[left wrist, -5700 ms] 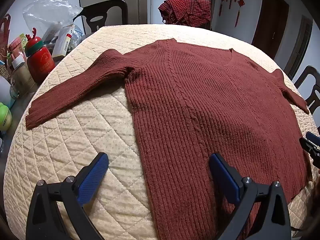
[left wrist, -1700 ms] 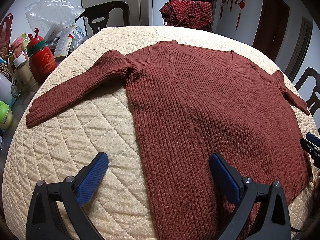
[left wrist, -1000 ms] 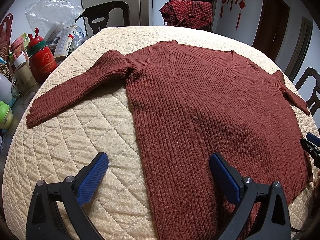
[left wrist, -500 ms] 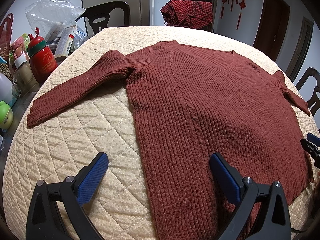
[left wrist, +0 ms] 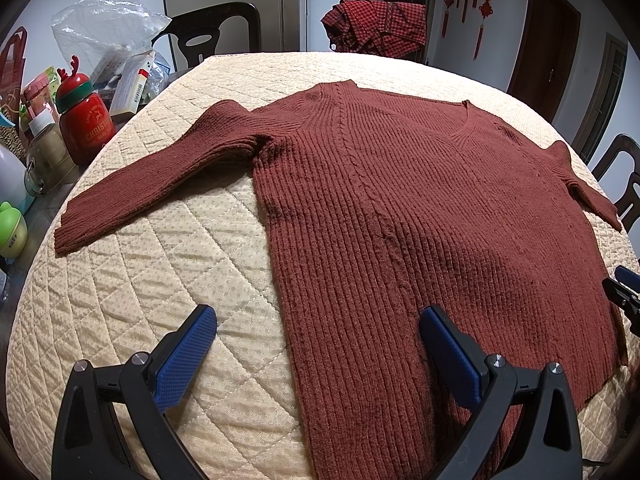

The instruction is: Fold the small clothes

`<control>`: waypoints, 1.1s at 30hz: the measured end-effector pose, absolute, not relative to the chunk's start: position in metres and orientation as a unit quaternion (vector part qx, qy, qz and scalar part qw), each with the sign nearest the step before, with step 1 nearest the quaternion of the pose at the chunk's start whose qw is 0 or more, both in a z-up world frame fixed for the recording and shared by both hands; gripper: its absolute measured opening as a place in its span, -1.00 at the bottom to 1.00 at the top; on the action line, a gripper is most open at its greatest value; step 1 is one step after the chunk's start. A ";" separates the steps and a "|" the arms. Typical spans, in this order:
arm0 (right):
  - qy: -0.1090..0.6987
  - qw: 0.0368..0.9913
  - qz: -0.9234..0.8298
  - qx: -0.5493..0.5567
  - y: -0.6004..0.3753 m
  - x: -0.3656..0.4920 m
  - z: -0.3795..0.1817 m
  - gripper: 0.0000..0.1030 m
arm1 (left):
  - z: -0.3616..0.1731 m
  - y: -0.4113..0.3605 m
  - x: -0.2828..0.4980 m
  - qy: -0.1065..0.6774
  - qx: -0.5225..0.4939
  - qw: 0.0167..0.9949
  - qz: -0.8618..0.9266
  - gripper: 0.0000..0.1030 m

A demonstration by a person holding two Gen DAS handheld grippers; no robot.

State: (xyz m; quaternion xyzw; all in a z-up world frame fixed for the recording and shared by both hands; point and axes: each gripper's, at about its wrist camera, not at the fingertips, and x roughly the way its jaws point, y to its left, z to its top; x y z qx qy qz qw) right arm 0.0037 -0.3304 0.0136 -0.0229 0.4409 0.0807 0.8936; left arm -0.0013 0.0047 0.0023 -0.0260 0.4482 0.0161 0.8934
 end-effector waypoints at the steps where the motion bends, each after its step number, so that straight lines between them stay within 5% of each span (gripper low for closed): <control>1: 0.443 0.892 0.081 -0.023 -0.330 0.006 0.015 0.52 | 0.002 0.005 -0.001 0.449 -0.026 0.893 0.016 1.00; 29: 0.420 0.890 0.169 -0.053 -0.256 0.028 0.037 0.52 | 0.019 0.052 0.017 0.420 -0.049 0.903 0.077 1.00; 33: 0.425 0.886 0.179 -0.056 -0.246 0.037 0.035 0.52 | 0.017 0.078 0.017 0.412 -0.073 0.903 0.099 0.83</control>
